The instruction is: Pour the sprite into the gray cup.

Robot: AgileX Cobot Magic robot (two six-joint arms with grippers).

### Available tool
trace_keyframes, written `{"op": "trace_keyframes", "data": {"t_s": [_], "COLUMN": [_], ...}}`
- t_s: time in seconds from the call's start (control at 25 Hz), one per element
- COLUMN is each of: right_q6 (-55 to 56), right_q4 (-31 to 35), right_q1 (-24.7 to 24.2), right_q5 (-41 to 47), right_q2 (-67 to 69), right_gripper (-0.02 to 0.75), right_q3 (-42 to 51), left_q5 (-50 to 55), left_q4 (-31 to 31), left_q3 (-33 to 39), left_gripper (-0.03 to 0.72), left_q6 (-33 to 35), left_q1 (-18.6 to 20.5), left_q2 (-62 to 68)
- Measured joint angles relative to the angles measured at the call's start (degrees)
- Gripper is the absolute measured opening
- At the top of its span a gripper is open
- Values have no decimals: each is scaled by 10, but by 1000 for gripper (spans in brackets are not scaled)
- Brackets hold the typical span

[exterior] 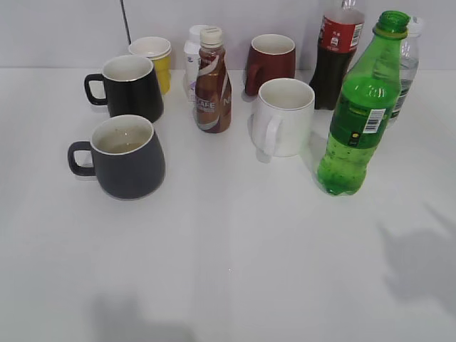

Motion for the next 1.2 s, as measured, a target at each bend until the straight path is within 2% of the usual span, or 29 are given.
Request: {"op": "trace_keyframes", "data": {"t_s": [0.08,0.2,0.32,0.52,0.68,0.84,1.2], "right_q6": [-41,-61,-67,-73,-86,-90,-91], "right_q4": [51,79,98,151,165,160,158], "right_q1": [0,0,0,0,0,0,0], "right_q5": [105,221,266,272,264,196,182], "right_q2": [-37,-80,-117,-176,-199,-200,-199], "right_gripper": [599,596,595,595,595,595,594], "right_q3": [0,8,33,91,104,126,132], "left_q5": [25,76,104,113,64,33,28], "left_q4": [0,0,0,-20,-45,-58,-58], "left_q3": [0,1,27,108,125,139,140], "left_gripper": [312,314,319,369,423,432,432], "left_q6": [0,0,-1,-2,-2,-2,-2], "left_q1": [0,0,1,5,5,5,5], "left_q2": [-24,-57,-86,-100,-100,-100,-100]}}
